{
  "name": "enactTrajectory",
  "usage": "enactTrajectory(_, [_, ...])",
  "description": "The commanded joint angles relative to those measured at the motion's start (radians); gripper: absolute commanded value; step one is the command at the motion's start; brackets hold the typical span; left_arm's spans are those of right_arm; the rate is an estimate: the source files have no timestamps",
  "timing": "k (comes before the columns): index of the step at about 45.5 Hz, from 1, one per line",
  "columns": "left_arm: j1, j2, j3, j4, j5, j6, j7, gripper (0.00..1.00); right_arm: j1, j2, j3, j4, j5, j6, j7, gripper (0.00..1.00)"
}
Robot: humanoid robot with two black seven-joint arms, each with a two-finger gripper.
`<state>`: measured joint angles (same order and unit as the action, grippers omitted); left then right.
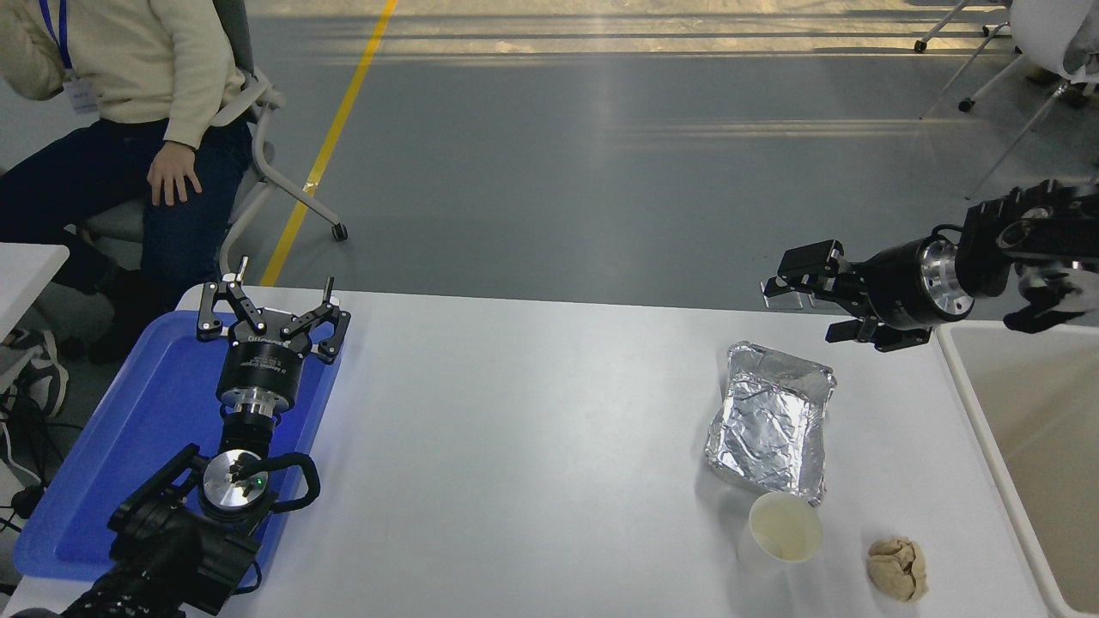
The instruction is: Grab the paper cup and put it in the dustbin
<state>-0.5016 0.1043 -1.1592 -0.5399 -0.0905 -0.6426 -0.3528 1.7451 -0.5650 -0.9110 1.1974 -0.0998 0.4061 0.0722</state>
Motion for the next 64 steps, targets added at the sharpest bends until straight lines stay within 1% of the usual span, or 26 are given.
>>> enactTrajectory(1, [0.0, 0.0, 0.0, 0.0, 0.0, 0.0, 0.0, 1.0, 0.083, 0.08, -0.124, 0.044, -0.012, -0.003, 0.0, 1.0])
enactTrajectory(10, [0.0, 0.002, 0.0, 0.0, 0.0, 0.0, 0.002, 1.0, 0.137, 0.099, -0.17, 0.087, -0.015, -0.003, 0.0, 1.0])
enactTrajectory(16, [0.0, 0.002, 0.0, 0.0, 0.0, 0.0, 0.002, 1.0, 0.165, 0.122, -0.223, 0.108, -0.052, -0.003, 0.0, 1.0])
enactTrajectory(22, [-0.002, 0.002, 0.0, 0.0, 0.0, 0.0, 0.002, 1.0, 0.201, 0.137, -0.256, 0.114, -0.052, -0.006, 0.0, 1.0])
enactTrajectory(28, [0.0, 0.002, 0.0, 0.0, 0.0, 0.0, 0.002, 1.0, 0.243, 0.188, -0.313, 0.134, -0.046, -0.019, 0.0, 1.0])
enactTrajectory(36, [0.0, 0.002, 0.0, 0.0, 0.0, 0.0, 0.002, 1.0, 0.277, 0.22, -0.33, 0.172, -0.046, -0.019, 0.0, 1.0])
enactTrajectory(44, [0.0, 0.002, 0.0, 0.0, 0.0, 0.0, 0.001, 1.0, 0.336, 0.232, -0.367, 0.211, -0.043, -0.019, 0.0, 1.0])
enactTrajectory(53, [0.0, 0.002, 0.0, 0.0, 0.0, 0.0, 0.0, 1.0, 0.438, 0.234, -0.376, 0.315, -0.041, -0.015, 0.0, 1.0])
enactTrajectory(64, [0.0, 0.002, 0.0, 0.0, 0.0, 0.0, -0.002, 1.0, 0.551, 0.234, -0.368, 0.387, -0.041, 0.025, 0.0, 1.0])
